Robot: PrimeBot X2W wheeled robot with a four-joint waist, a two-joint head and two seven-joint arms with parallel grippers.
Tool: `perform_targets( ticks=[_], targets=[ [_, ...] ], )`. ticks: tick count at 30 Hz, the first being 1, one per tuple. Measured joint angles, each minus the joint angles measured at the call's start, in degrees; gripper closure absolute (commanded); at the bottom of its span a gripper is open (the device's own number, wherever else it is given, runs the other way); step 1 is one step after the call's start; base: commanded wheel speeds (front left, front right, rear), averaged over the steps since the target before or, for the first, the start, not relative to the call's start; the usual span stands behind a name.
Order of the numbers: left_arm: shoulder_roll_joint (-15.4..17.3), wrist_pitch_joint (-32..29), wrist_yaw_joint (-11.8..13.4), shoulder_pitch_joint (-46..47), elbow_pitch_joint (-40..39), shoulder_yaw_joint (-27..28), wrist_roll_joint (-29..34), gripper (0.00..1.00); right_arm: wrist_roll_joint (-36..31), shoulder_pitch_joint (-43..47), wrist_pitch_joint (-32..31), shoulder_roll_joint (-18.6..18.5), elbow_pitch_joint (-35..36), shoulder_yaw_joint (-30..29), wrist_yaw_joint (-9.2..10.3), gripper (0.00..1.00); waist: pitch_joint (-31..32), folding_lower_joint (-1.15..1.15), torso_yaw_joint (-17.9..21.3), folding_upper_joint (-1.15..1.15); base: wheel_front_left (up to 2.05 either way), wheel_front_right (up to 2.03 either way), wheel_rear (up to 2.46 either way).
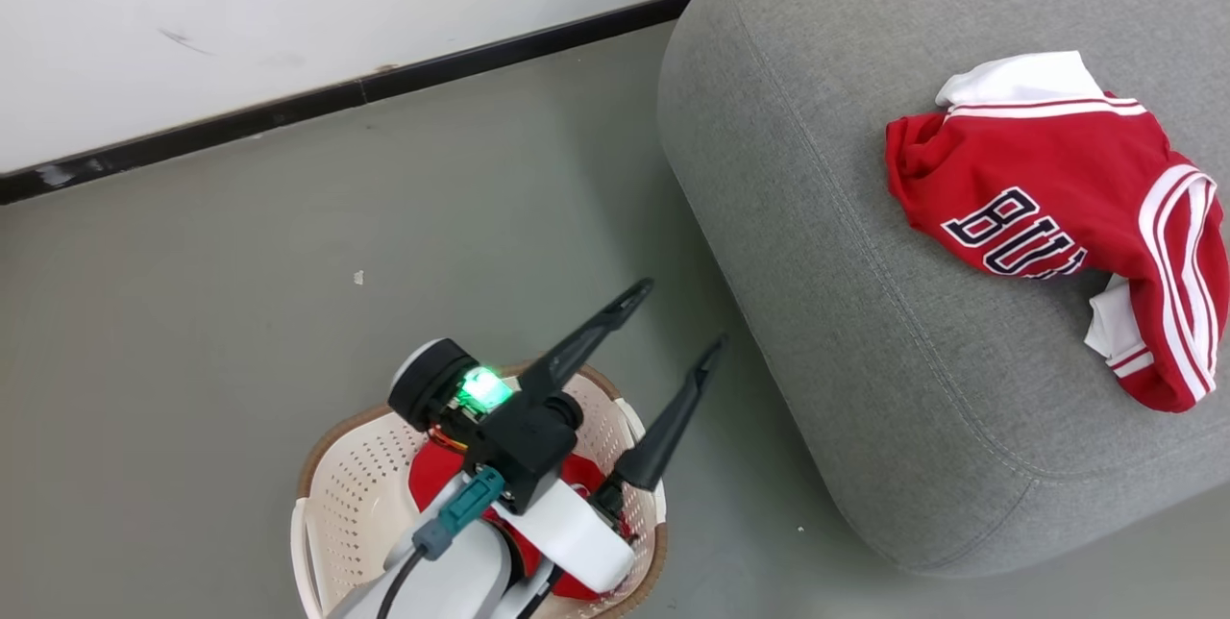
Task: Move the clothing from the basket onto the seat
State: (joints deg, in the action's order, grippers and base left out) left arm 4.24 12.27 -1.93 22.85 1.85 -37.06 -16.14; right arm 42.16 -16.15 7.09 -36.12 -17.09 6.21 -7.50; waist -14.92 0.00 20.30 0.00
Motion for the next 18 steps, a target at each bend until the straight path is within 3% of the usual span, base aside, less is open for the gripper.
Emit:
perform_targets(
  ticks=[7, 18],
  targets=[
    [0.9, 0.8, 2.0, -1.3, 0.9, 3.0, -0.5, 0.0, -3.7, -3.6, 2.4, 0.4, 3.8, -0.2, 0.0, 0.0, 1.2, 0.0, -1.4, 0.0, 0.0, 0.0, 0.0],
    [2.4, 1.5, 6.2, -4.3, 2.4, 9.2, -1.8, 0.0, -13.8, -6.8, 3.6, 5.2, 5.9, 0.5, 0.0, 0.0, 3.7, 0.0, -5.0, 0.0, 0.0, 0.0, 0.0]
  ],
)
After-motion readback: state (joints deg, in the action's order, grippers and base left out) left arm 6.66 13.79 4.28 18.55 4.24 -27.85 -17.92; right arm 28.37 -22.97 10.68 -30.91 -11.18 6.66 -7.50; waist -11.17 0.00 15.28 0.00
